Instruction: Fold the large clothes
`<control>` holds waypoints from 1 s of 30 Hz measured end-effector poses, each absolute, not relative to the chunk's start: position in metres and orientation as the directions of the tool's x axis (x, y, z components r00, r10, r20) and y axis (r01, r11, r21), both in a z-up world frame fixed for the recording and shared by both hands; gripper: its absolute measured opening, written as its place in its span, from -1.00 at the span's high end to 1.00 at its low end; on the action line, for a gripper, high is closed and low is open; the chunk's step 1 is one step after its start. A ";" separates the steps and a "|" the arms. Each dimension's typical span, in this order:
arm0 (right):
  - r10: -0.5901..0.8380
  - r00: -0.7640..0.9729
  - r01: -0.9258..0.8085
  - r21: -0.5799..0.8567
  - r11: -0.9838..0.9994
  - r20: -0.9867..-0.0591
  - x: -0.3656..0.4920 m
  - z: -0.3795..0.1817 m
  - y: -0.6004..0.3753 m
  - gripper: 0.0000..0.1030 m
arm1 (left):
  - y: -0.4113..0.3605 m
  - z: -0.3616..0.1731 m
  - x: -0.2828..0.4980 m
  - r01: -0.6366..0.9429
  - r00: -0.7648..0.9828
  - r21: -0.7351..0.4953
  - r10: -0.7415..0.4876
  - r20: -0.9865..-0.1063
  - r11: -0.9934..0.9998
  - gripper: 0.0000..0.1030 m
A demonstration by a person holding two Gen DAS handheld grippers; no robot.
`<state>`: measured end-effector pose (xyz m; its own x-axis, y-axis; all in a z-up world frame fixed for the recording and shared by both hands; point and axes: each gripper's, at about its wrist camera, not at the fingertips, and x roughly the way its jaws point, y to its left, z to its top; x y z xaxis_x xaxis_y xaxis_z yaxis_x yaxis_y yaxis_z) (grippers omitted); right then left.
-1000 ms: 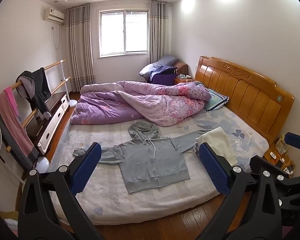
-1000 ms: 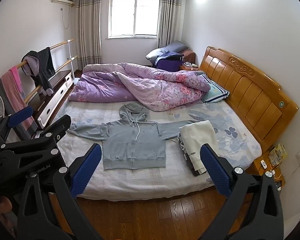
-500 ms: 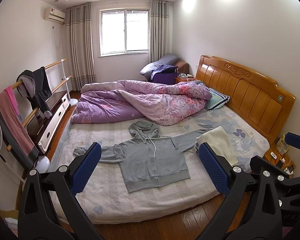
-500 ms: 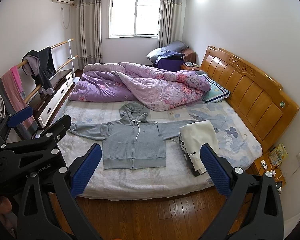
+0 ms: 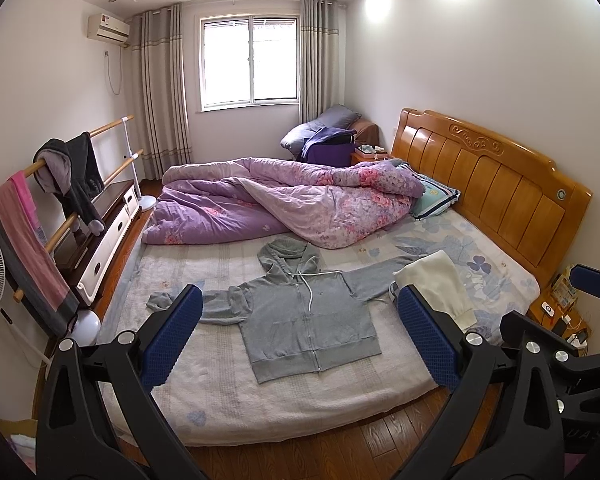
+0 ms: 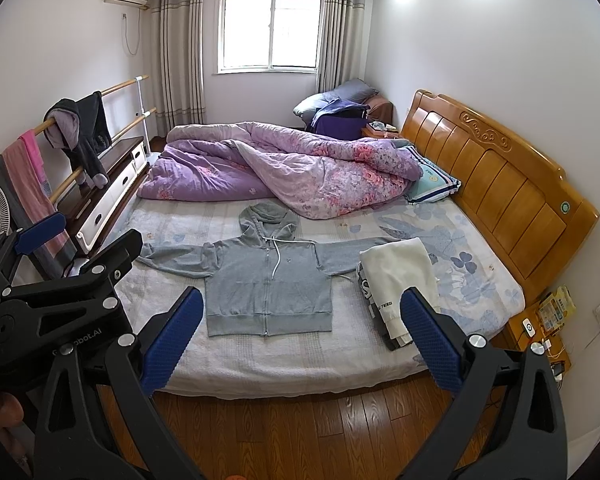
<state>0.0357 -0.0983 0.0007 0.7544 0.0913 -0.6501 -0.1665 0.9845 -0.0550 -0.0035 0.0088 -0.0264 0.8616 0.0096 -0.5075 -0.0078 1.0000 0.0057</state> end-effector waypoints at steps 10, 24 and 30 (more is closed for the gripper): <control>0.090 0.752 -0.166 -0.055 0.985 -0.653 0.040 -0.001 -0.094 -0.85 | 0.007 -0.027 0.001 -0.008 0.860 0.004 0.009 -0.510 1.000 -0.90; 0.092 0.750 -0.166 -0.052 0.985 -0.655 0.038 -0.007 -0.092 -0.85 | 0.031 -0.022 -0.022 -0.014 0.852 0.006 0.015 -0.523 1.000 -0.90; 0.091 0.749 -0.166 -0.053 0.985 -0.657 0.035 -0.016 -0.086 -0.85 | 0.041 -0.026 -0.022 -0.013 0.851 0.007 0.015 -0.526 1.000 -0.90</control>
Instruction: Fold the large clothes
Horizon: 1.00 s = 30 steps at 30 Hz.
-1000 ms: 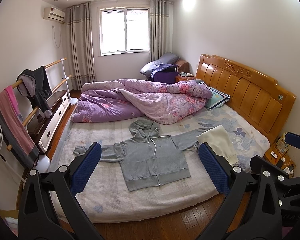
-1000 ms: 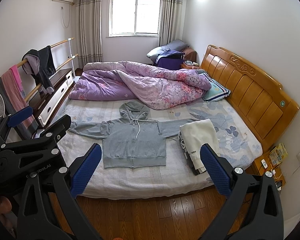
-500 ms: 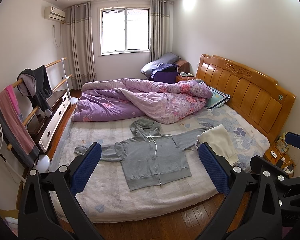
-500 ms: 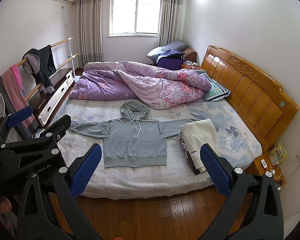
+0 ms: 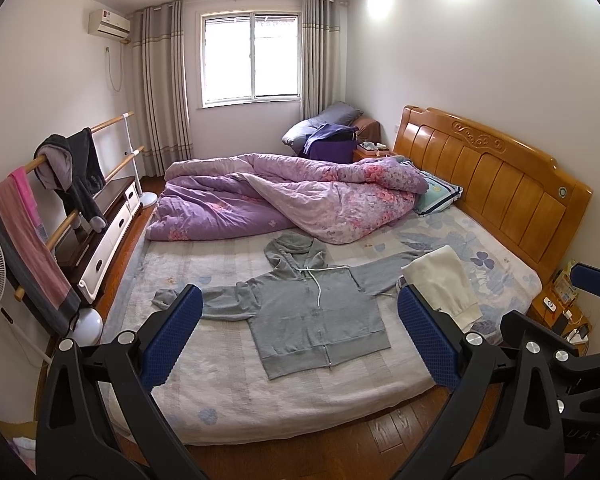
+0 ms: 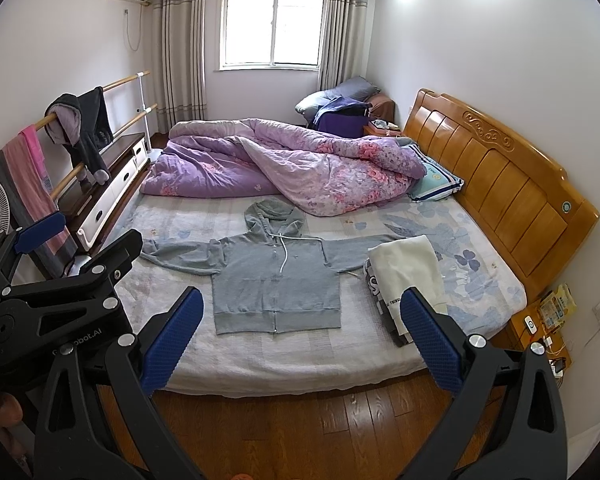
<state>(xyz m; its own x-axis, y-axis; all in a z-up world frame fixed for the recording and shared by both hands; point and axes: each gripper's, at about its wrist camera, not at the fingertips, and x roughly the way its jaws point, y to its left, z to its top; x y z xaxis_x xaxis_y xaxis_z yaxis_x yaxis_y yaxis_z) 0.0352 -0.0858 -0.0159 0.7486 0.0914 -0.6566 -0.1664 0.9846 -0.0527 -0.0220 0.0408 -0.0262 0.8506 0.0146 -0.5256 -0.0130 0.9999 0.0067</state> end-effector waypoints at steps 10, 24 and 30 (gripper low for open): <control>0.092 0.732 -0.179 -0.060 0.982 -0.675 0.052 -0.031 -0.071 -0.85 | 0.051 -0.030 0.007 -0.022 0.835 -0.005 0.016 -0.549 1.000 -0.90; 0.169 0.673 -0.281 -0.037 0.959 -0.720 0.167 -0.054 -0.072 -0.85 | 0.045 -0.056 0.132 -0.118 0.791 0.025 0.110 -0.602 0.993 -0.90; 0.226 0.621 -0.366 -0.022 0.930 -0.750 0.245 -0.066 -0.066 -0.85 | 0.046 -0.070 0.217 -0.184 0.751 0.043 0.168 -0.638 0.982 -0.90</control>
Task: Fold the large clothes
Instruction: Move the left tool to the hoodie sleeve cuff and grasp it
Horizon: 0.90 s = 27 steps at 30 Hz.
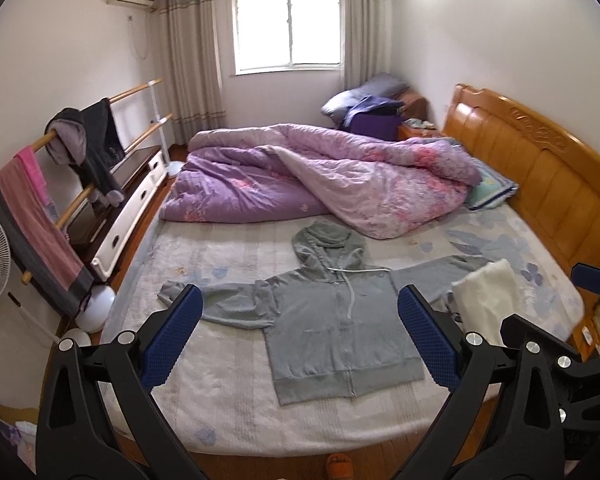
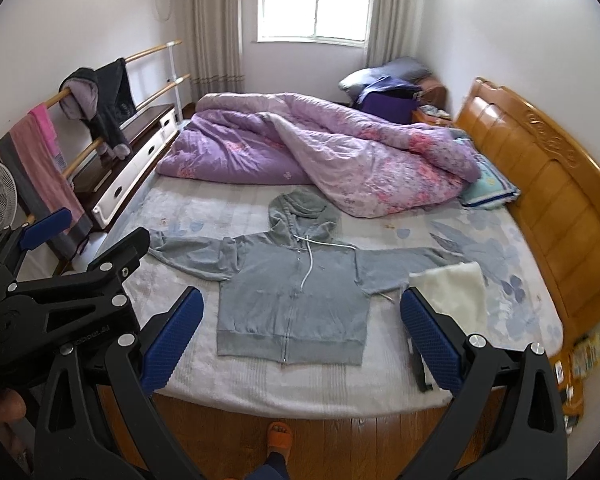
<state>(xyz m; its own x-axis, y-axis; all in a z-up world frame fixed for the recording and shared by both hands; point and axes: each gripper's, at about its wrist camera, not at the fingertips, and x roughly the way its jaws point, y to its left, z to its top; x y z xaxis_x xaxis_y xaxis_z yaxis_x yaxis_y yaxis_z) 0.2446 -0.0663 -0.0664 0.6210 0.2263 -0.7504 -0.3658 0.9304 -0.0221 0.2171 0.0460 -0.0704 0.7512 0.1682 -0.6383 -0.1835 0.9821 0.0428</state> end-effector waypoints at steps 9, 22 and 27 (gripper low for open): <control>0.266 0.506 -0.462 0.003 0.887 -0.821 0.329 -0.109 -0.022 -0.85 | 0.097 -0.120 0.298 -0.273 0.663 0.040 0.218 -0.717 0.961 -0.90; 0.135 0.338 -0.500 -0.056 0.864 -0.932 0.432 -0.239 0.124 -0.85 | 0.293 -0.273 0.376 -0.324 0.509 -0.123 0.063 -0.859 0.938 -0.90; 0.101 0.266 -0.459 -0.034 0.888 -0.959 0.473 -0.309 0.163 -0.85 | 0.397 -0.368 0.398 -0.481 0.428 -0.304 -0.083 -0.900 0.822 -0.90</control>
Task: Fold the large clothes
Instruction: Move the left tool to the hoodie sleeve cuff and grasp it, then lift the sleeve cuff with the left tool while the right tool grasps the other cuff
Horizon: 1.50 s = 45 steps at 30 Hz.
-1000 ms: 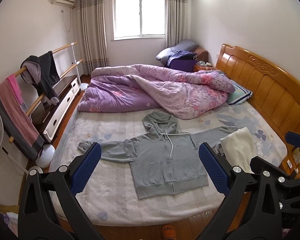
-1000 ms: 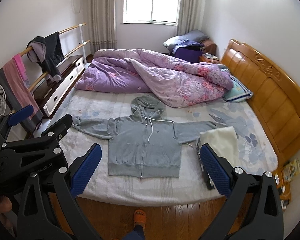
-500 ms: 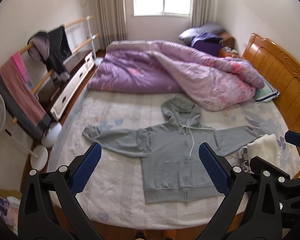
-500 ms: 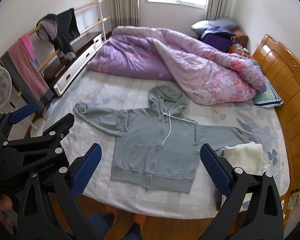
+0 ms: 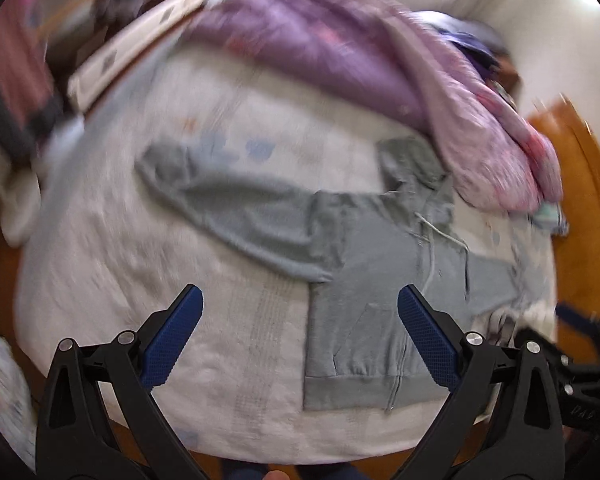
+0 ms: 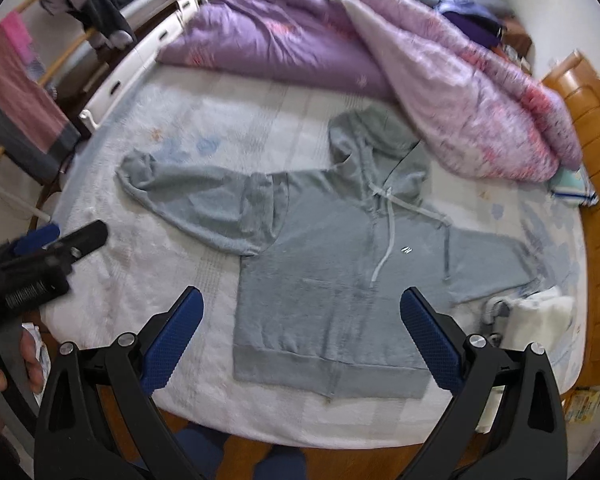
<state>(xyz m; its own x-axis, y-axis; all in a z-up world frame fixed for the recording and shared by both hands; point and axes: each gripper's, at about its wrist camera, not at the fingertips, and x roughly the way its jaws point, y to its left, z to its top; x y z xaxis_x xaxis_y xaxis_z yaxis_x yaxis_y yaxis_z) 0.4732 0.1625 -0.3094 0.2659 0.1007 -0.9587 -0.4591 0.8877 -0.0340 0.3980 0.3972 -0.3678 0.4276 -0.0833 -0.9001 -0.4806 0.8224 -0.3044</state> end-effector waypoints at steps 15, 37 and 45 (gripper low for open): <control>0.231 -0.010 -0.294 0.224 0.929 -0.973 0.571 -0.515 0.191 0.12 | 0.626 -0.589 0.437 -0.812 0.468 -0.450 -0.046 -0.882 0.372 -0.88; 0.356 -0.144 -0.173 0.378 0.910 -0.923 0.619 -0.652 0.188 1.00 | 0.624 -0.521 0.408 -0.798 0.512 -0.376 0.200 -0.835 0.471 0.72; 0.523 -0.185 -0.164 0.551 0.818 -0.832 0.647 -0.600 0.127 0.95 | 0.465 -0.376 0.456 -0.612 0.698 -0.376 0.251 -0.671 0.696 0.72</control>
<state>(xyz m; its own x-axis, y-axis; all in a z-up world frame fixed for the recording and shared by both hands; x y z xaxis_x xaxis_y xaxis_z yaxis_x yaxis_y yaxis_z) 0.6473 0.1268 -0.6002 -0.1847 0.5234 -0.8318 -0.1640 0.8181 0.5512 0.4562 0.4652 -0.3761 0.6979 0.2508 -0.6708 -0.6116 0.6960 -0.3761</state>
